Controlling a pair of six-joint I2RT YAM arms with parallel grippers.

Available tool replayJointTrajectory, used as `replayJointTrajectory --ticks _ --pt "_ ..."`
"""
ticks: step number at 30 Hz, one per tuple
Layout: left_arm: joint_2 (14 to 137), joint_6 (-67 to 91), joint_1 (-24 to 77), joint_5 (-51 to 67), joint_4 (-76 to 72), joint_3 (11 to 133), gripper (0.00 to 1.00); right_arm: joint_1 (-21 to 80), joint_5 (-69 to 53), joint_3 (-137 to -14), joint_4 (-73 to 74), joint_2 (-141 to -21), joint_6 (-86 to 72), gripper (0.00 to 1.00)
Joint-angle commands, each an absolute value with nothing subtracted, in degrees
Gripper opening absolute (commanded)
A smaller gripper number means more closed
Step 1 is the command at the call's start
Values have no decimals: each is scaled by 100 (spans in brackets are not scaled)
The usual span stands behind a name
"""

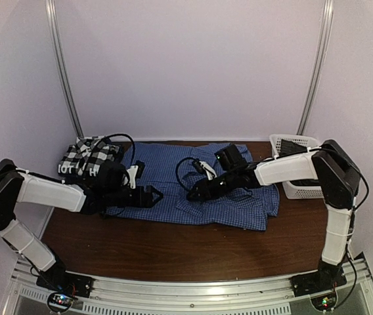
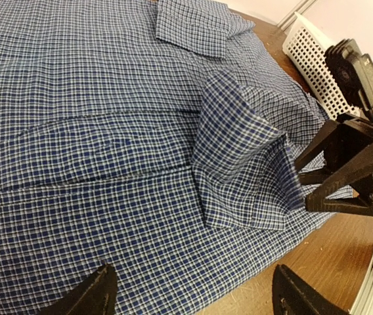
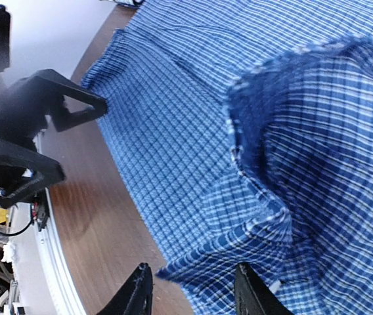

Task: Fold and stack the long sleeve shirts
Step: Pick up the sleeve from the 1/3-folded shirt, then pass from the right arm to the left

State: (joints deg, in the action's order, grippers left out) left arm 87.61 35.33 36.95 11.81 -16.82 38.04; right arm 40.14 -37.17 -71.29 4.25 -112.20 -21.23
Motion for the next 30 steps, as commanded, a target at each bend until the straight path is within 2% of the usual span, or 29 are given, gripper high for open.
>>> replayJointTrajectory --ticks 1,8,14,23,30 --pt "8697 3667 3986 942 -2193 3641 83 4253 -4473 -7213 -444 -11333 -2593 45" --pt "9119 3941 4343 1097 -2984 3551 83 4304 -4700 -7564 -713 -11761 -2842 47" --pt "9600 4068 4395 1274 -3582 3646 82 4268 -4751 -7462 -886 -11684 -2916 48" --pt "10369 4209 4395 2045 -4947 3766 72 4137 -4744 -7127 -1039 -11435 -2971 48" --pt "11004 4100 4394 2283 -5066 4293 60 4082 -4781 -7035 -1126 -11427 -3014 48"
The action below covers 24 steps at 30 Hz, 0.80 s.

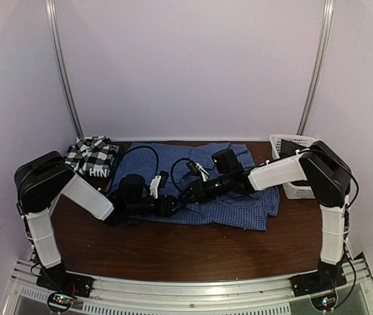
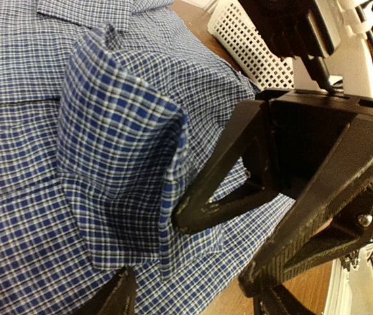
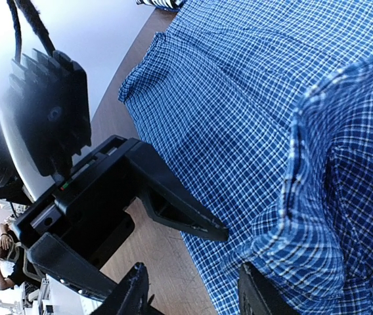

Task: Fold and stack the long sleeve shirts
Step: Pass from the right arm to the left

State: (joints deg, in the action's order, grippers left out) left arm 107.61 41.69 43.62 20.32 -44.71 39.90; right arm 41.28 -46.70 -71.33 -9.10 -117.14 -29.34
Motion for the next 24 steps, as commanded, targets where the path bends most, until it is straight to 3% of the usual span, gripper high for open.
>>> replayJointTrajectory --ticks 1,13,24 --pt "11062 4106 4392 2276 -5112 4339 58 4079 -4788 -7015 -1145 -11416 -3027 48" --pt "11496 3816 4387 2074 -5055 4742 50 4026 -4843 -6891 -1246 -11328 -3066 48" --pt "11804 4040 4206 2386 -5649 4865 27 4019 -4869 -6797 -1340 -11337 -3126 47"
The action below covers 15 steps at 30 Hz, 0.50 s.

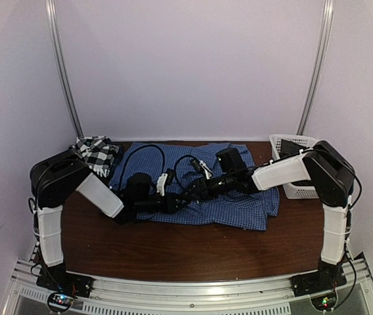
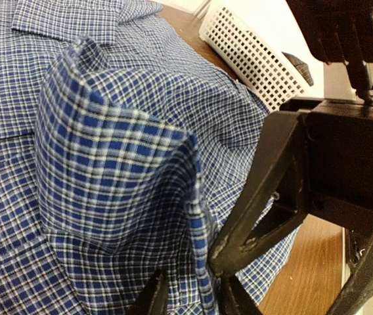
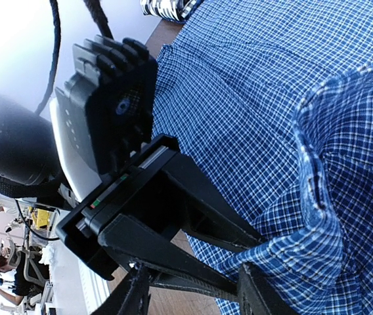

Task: Fold and stack the long sleeve shirts
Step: Pass from the right arm to the left

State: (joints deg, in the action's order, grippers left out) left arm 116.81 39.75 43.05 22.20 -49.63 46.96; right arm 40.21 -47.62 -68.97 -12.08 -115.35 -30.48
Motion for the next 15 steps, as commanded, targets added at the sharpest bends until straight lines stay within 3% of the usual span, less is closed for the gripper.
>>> replayJointTrajectory --ticks 1,6,11,15 --pt "11822 4049 4200 2431 -5666 4887 24 4025 -4869 -6794 -1343 -11338 -3133 47" --pt "11889 4120 4118 2671 -5735 4890 1 3978 -4848 -6739 -1345 -11221 -3133 48" --pt "11448 4506 3753 3299 -5930 4616 0 3660 -4519 -6505 -973 -10682 -2889 55" --pt "10833 4453 3538 3806 -5021 4819 0 3320 -3679 -6215 -319 -9923 -2498 58"
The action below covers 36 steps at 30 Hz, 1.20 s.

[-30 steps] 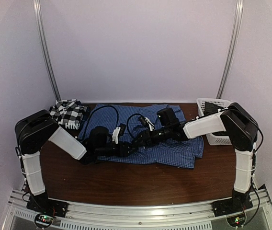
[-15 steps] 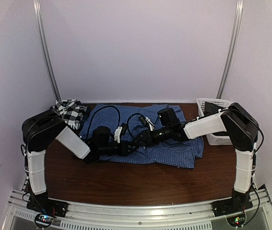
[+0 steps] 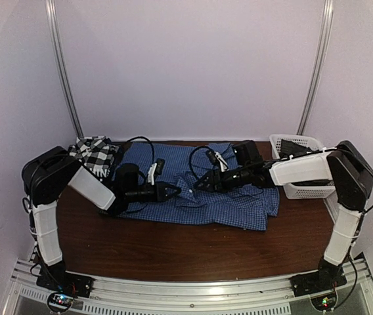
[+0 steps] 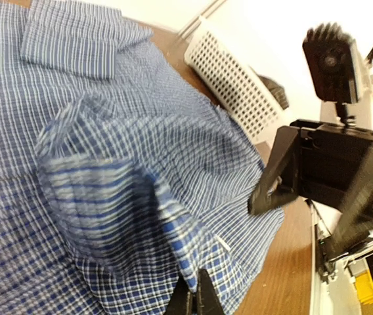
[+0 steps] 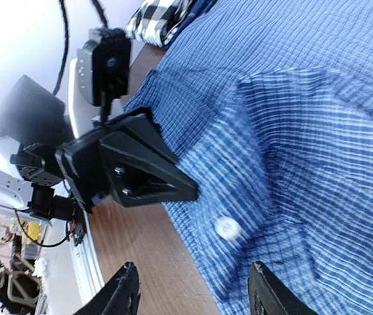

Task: Fold and stack the long sleeve shirts
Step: Pass from the right arm to the left, then fold the sleeve of the 1/3-folded shirt.

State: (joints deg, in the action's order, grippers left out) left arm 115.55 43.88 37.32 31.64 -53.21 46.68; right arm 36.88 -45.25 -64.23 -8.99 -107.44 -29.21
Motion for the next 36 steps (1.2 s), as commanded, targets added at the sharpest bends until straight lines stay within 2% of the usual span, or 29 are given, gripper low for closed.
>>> replayJointTrajectory --ticks 1,8,20,25,36 --pt "10669 4322 3534 3831 -4564 4972 0 3268 -3404 -6176 -73 -9743 -2337 59" --pt "10068 3865 3524 3724 -2254 6372 0 3121 -1743 -5915 875 -8797 -1901 63" --pt "10440 5475 3524 4337 -3140 7529 0 2997 -812 -5609 1217 -8348 -1811 66" --pt "10343 5693 3492 4270 -3199 7514 0 2988 -533 -5500 1373 -8382 -1760 68" --pt "9423 5237 2814 4216 -2359 6327 0 2962 -207 -5170 1384 -8411 -1775 68"
